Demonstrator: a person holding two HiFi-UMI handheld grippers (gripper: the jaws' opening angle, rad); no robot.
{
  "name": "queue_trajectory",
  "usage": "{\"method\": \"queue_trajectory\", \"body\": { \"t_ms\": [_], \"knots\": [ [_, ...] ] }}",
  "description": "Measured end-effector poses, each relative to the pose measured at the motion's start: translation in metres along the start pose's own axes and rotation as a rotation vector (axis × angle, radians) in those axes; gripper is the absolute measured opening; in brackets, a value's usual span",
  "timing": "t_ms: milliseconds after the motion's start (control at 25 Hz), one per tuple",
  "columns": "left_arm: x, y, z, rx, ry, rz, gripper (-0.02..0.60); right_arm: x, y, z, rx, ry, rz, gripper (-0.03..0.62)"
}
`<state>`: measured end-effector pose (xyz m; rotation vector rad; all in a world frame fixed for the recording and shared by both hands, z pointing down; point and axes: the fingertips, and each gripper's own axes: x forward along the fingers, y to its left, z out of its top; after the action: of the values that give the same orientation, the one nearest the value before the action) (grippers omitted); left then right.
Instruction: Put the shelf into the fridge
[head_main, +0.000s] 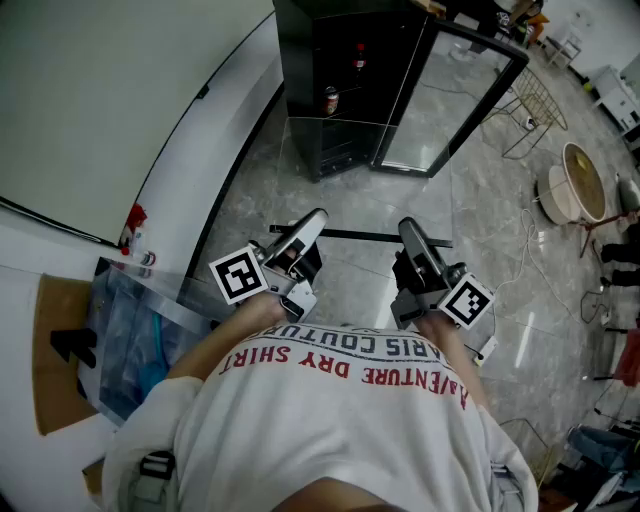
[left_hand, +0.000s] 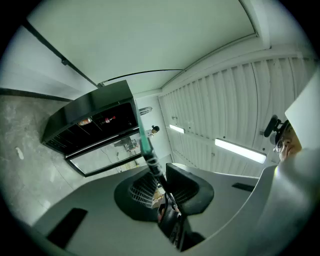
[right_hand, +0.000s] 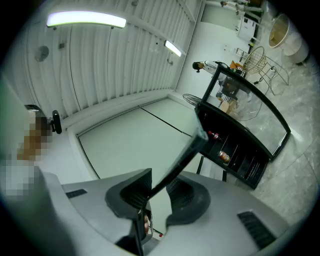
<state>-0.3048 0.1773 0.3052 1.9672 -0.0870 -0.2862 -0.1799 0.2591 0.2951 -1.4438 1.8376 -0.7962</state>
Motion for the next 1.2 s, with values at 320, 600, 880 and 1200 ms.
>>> {"method": "queue_trajectory", "body": {
  "t_ms": [320, 600, 880, 1200],
  "knots": [
    [0.001, 0.005, 0.006, 0.076, 0.035, -0.02, 0.084, 0.006, 0.002, -0.001, -0.025, -0.013, -0.018, 0.089],
    [0.003, -0.005, 0.006, 0.181, 0.045, -0.078, 0.095, 0.005, 0.009, 0.003, -0.098, -0.018, 0.006, 0.089],
    [0.012, 0.001, 0.005, 0.231, 0.051, -0.068, 0.101, 0.011, -0.001, 0.011, -0.122, -0.019, 0.052, 0.089],
    [0.075, 0.02, 0.012, 0.247, 0.046, -0.015, 0.106, 0.029, -0.05, 0.06, -0.065, -0.004, 0.093, 0.091]
  ]
}}
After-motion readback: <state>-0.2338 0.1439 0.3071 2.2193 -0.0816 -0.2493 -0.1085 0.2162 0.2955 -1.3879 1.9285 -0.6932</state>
